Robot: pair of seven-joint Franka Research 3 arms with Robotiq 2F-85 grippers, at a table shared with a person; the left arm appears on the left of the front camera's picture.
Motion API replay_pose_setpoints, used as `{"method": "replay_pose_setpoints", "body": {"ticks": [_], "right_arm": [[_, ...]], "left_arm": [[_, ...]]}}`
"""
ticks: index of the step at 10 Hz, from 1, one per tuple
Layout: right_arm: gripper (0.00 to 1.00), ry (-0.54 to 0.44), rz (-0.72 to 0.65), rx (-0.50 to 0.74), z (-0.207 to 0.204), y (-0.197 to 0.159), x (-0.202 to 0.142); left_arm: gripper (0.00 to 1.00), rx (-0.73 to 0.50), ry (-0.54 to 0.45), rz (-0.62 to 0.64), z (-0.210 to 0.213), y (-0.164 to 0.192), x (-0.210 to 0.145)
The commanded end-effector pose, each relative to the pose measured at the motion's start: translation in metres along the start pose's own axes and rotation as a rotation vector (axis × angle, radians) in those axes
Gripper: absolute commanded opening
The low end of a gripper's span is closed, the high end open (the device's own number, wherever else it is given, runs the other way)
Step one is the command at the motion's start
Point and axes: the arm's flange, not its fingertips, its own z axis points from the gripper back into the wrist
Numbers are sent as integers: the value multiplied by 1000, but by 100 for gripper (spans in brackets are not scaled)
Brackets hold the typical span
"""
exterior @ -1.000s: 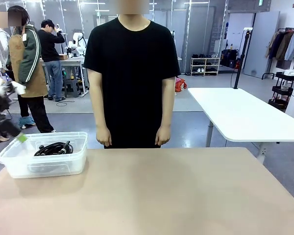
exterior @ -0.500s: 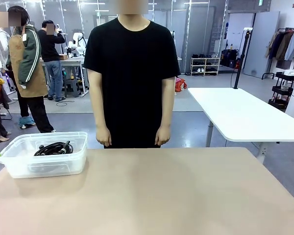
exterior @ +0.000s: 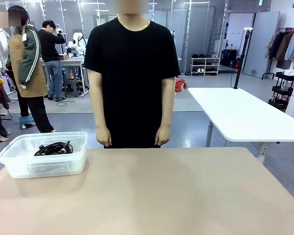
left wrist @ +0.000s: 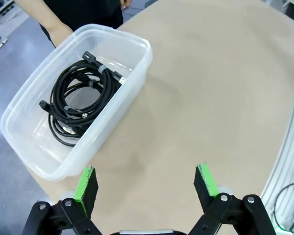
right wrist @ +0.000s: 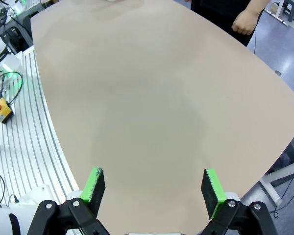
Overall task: Organize and store the cables.
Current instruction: Place the USB Extension Cable into the Organizing box.
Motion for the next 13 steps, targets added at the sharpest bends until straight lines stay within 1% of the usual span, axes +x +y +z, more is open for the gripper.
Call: {"method": "replay_pose_setpoints", "body": {"ticks": [1,13], "right_arm": [[100,-18,14,0,1,-1,0],[100,-18,14,0,1,-1,0]], "left_arm": [[100,10,-4,17,0,1,2],[100,10,-4,17,0,1,2]]}}
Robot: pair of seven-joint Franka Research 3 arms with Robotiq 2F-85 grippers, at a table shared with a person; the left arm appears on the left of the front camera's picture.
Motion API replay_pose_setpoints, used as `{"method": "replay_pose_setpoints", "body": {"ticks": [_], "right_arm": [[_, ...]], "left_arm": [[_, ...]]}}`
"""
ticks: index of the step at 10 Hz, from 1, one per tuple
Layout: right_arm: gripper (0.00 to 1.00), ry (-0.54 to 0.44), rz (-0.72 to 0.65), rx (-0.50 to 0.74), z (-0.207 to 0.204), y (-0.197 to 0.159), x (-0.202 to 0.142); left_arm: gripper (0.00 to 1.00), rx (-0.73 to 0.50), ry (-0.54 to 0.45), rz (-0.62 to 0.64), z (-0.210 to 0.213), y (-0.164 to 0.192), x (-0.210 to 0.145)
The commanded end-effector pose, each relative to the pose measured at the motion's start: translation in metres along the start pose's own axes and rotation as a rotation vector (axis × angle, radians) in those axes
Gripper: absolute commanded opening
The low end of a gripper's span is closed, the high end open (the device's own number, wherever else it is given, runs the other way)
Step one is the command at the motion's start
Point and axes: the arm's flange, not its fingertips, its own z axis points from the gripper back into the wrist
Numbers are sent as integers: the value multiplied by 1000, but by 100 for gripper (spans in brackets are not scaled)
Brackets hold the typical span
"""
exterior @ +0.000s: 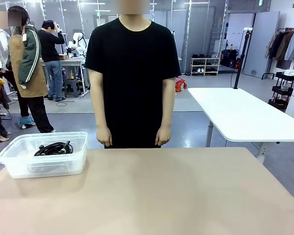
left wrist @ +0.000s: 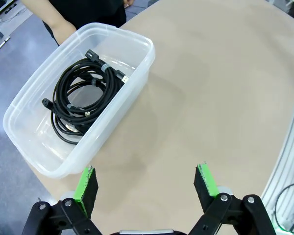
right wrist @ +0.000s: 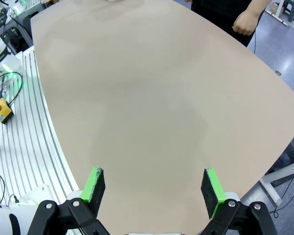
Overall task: Organize and store the cables.
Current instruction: Place the USB Extension Cable into the Organizing box.
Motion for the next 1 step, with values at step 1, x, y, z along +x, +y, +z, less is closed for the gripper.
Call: {"method": "replay_pose_setpoints", "body": {"ticks": [1], "right_arm": [[100,-17,14,0,1,-1,0]], "left_arm": [[100,-2,-10,12,-2,2,2]]}}
